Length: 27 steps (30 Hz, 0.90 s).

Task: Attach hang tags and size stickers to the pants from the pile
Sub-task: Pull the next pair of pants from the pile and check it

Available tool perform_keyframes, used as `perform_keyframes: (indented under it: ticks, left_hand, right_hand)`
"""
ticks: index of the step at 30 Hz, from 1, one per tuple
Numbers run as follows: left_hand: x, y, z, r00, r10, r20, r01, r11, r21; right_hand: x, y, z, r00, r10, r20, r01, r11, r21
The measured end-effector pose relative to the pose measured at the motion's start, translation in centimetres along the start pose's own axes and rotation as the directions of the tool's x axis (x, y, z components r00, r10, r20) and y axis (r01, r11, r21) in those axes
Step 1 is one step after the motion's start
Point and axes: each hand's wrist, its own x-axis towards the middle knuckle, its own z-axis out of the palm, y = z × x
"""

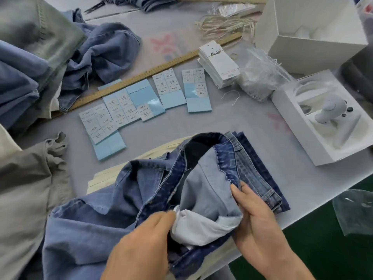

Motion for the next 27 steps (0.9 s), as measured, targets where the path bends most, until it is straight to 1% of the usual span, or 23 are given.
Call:
perform_keyframes:
  ticks: [2,3,4,7,8,9,10,11,12,14,16,17,18,19,20,21,22,23,24,27]
  left_hand:
    - [0.8,0.3,0.5,1.000,-0.025,-0.005,0.025,0.972,0.233]
    - [1.4,0.3,0.3,0.998,-0.037,-0.044,0.049,0.941,0.335]
    - [2.0,0.3,-0.2,0.995,-0.045,-0.086,0.076,0.913,0.401]
    - [3.8,0.1,-1.4,0.975,-0.051,-0.214,0.155,0.849,0.505]
    - [4.4,-0.3,-1.5,0.971,-0.052,-0.233,0.174,0.823,0.541]
    - [5.0,-0.7,-1.7,0.969,-0.093,-0.228,0.208,0.806,0.554]
    - [5.5,-1.4,-1.9,0.962,-0.190,-0.194,0.267,0.796,0.543]
    - [5.8,-2.2,-2.0,0.942,-0.309,-0.133,0.334,0.813,0.477]
    - [5.9,-3.2,-2.0,0.916,-0.391,-0.088,0.396,0.848,0.352]
    - [5.2,-5.1,-1.4,0.899,-0.435,-0.042,0.437,0.897,0.063]
    - [4.5,-6.4,-0.6,0.903,-0.418,-0.097,0.405,0.905,-0.129]
    - [4.4,-6.6,-0.4,0.896,-0.428,-0.120,0.390,0.886,-0.251]
    - [4.4,-6.5,-0.4,0.875,-0.467,-0.130,0.378,0.825,-0.421]
    - [4.3,-6.1,-0.5,0.852,-0.511,-0.117,0.328,0.693,-0.642]
    - [4.4,-5.8,-0.7,0.833,-0.548,-0.074,0.260,0.506,-0.822]
    - [4.4,-5.9,-0.8,0.832,-0.555,-0.012,0.203,0.324,-0.924]
    - [4.3,-6.1,-0.9,0.835,-0.547,0.051,0.179,0.182,-0.967]
    - [4.3,-6.0,-1.1,0.837,-0.538,0.100,0.176,0.093,-0.980]
    - [4.3,-6.0,-1.3,0.840,-0.525,0.139,0.187,0.039,-0.982]
    - [4.2,-5.5,-1.6,0.820,-0.526,0.225,0.241,-0.039,-0.970]
  right_hand:
    - [0.0,0.4,0.0,0.998,0.017,0.054,-0.015,0.999,-0.037]
    - [-0.1,0.5,0.1,0.998,0.017,0.067,-0.013,0.998,-0.068]
    - [-0.2,0.6,0.1,0.998,0.013,0.068,-0.005,0.994,-0.106]
    - [-0.6,1.2,-0.4,0.999,0.039,0.023,-0.030,0.951,-0.307]
    - [-0.8,1.4,-0.6,0.999,0.048,0.012,-0.038,0.910,-0.413]
    - [-1.0,1.5,-0.8,0.999,0.046,0.015,-0.031,0.842,-0.539]
    - [-1.1,1.5,-1.0,0.999,0.031,0.010,-0.017,0.768,-0.640]
    - [-1.1,1.3,-1.1,1.000,0.009,-0.013,-0.015,0.728,-0.685]
    - [-0.9,1.1,-1.2,0.999,-0.004,-0.046,-0.028,0.726,-0.687]
    - [-0.8,0.7,-1.0,0.996,0.022,-0.085,-0.072,0.762,-0.643]
    - [-0.9,0.4,-0.9,0.994,0.074,-0.084,-0.111,0.779,-0.618]
    - [-1.1,0.3,-0.8,0.993,0.092,-0.077,-0.120,0.780,-0.614]
    - [-1.3,0.2,-0.7,0.992,0.107,-0.070,-0.128,0.781,-0.611]
    - [-1.5,0.1,-0.7,0.991,0.121,-0.055,-0.129,0.782,-0.610]
    - [-1.6,0.0,-0.6,0.991,0.130,-0.037,-0.125,0.781,-0.611]
    - [-1.7,-0.2,-0.5,0.990,0.137,-0.015,-0.117,0.784,-0.610]
    - [-1.7,-0.4,-0.5,0.990,0.138,-0.001,-0.111,0.794,-0.598]
    - [-1.6,-0.6,-0.6,0.991,0.136,0.003,-0.110,0.816,-0.568]
    - [-1.5,-0.8,-0.5,0.991,0.133,-0.005,-0.116,0.842,-0.528]
    - [-1.2,-1.1,-0.2,0.995,0.098,-0.032,-0.101,0.871,-0.481]
